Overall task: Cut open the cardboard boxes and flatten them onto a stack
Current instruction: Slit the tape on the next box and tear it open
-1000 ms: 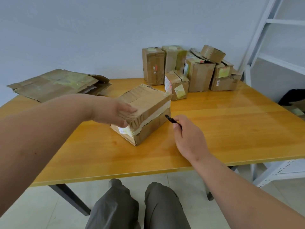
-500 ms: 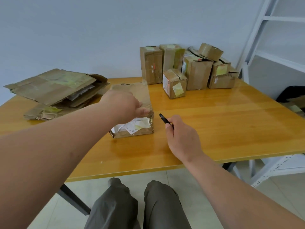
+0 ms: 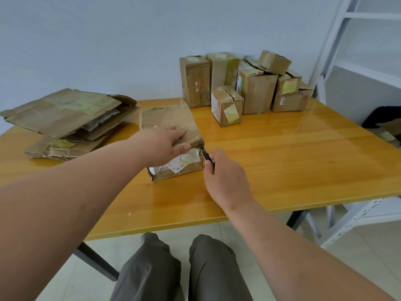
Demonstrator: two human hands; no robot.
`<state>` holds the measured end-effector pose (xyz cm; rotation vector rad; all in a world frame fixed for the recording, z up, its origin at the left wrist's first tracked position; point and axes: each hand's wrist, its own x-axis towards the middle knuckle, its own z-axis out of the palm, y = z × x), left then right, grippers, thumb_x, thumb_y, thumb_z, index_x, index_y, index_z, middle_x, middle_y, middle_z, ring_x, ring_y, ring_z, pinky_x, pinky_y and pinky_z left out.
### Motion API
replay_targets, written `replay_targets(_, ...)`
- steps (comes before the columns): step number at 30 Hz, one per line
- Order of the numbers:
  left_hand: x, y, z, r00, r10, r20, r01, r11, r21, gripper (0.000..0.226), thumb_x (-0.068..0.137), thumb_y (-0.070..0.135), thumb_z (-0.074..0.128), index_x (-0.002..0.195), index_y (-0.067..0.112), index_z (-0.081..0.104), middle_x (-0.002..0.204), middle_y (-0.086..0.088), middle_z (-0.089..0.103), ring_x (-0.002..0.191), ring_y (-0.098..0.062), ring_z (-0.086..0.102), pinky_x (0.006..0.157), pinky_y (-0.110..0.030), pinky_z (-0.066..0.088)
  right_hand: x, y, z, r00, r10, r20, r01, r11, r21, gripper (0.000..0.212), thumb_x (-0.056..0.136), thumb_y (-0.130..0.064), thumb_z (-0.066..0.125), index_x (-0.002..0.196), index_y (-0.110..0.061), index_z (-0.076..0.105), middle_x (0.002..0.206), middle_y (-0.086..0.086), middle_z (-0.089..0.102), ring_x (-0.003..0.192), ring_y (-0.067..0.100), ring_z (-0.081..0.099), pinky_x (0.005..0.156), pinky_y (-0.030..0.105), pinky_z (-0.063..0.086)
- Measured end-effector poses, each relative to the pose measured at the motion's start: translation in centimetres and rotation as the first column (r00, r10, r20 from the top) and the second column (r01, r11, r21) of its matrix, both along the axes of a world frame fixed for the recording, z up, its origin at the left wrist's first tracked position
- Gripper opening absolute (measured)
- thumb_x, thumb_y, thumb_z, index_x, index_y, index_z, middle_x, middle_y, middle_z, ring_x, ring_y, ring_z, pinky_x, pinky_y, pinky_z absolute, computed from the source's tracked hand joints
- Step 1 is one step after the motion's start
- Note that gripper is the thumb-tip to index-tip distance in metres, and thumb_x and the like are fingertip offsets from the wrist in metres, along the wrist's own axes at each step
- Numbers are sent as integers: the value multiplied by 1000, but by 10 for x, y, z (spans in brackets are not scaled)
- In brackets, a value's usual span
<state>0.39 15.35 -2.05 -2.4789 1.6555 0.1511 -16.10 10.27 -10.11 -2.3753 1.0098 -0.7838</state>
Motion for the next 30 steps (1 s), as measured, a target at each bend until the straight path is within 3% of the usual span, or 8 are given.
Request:
replay_targets(6,-6,-3,6,995,-25,101,22,999,31,73,95,68,26,157,35,6,164,5,13,141,-28,36,108,-42,39,5,0,-1,996,-64,64,58,995,87,7,104,-23,38,98,-20,41,70,-1,52,55,12,48,46,23,29)
replay_targets(10,-8,-1,6,990,-53,131,45,997,63,72,97,65,28,157,34,4,164,4,10,139,-27,40,105,-39,42,13,1,0,988,-105,110,90,987,137,10,104,-19,37,94,-21,38,71,1,51,57,14,49,47,25,31)
replay_targets(21,-8,-2,6,985,-78,154,62,992,108,67,99,60,23,156,33,0,165,3,7,140,-29,38,107,-42,42,17,-2,-5,989,-115,-98,113,993,-24,14,103,-15,38,93,-23,33,64,-3,47,53,13,48,45,28,40)
replay_targets(30,-9,-2,7,988,-63,144,47,992,114,66,100,59,23,156,33,1,165,3,6,140,-30,37,108,-42,41,17,-5,-3,975,-114,-192,113,993,-17,14,101,-10,39,94,-21,34,68,0,50,57,16,49,48,31,36)
